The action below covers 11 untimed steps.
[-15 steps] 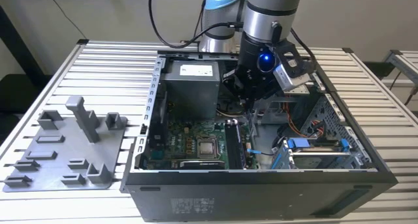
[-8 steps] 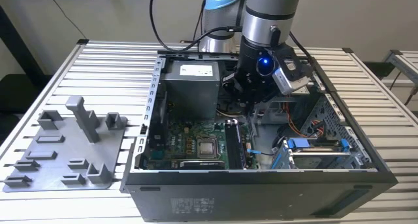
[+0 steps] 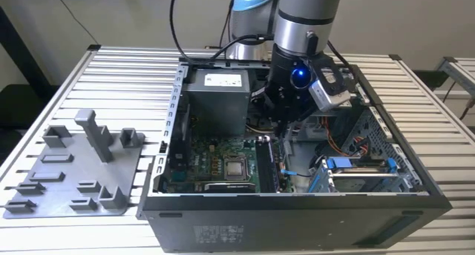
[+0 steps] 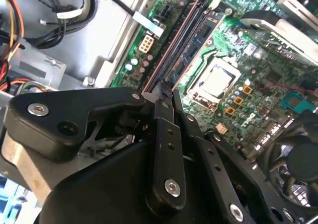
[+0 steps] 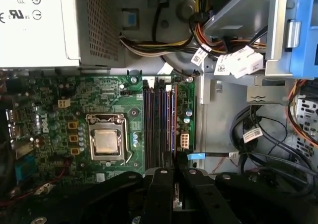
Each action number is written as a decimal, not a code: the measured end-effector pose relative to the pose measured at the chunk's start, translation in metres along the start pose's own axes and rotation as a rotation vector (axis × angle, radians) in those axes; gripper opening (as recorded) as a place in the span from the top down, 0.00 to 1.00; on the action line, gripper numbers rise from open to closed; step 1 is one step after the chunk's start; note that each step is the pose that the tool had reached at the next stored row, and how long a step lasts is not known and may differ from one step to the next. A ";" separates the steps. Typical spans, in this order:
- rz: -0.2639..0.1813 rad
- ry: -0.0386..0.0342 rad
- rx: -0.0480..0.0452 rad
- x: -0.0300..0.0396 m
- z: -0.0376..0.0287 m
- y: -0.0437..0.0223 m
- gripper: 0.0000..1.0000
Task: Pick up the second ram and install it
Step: 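Insert the second ram into the second slot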
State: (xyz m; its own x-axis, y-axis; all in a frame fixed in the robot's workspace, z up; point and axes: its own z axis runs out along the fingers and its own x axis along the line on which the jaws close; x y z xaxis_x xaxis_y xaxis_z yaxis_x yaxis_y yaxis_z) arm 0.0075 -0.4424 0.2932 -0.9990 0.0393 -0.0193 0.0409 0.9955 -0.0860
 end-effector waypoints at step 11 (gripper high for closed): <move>-0.002 0.0229 0.0047 0.0077 0.0108 -0.0013 0.86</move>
State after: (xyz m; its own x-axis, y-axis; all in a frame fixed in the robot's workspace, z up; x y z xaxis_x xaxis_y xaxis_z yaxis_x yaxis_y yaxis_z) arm 0.0000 -0.4443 0.2824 -0.9992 0.0393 0.0037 0.0388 0.9951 -0.0906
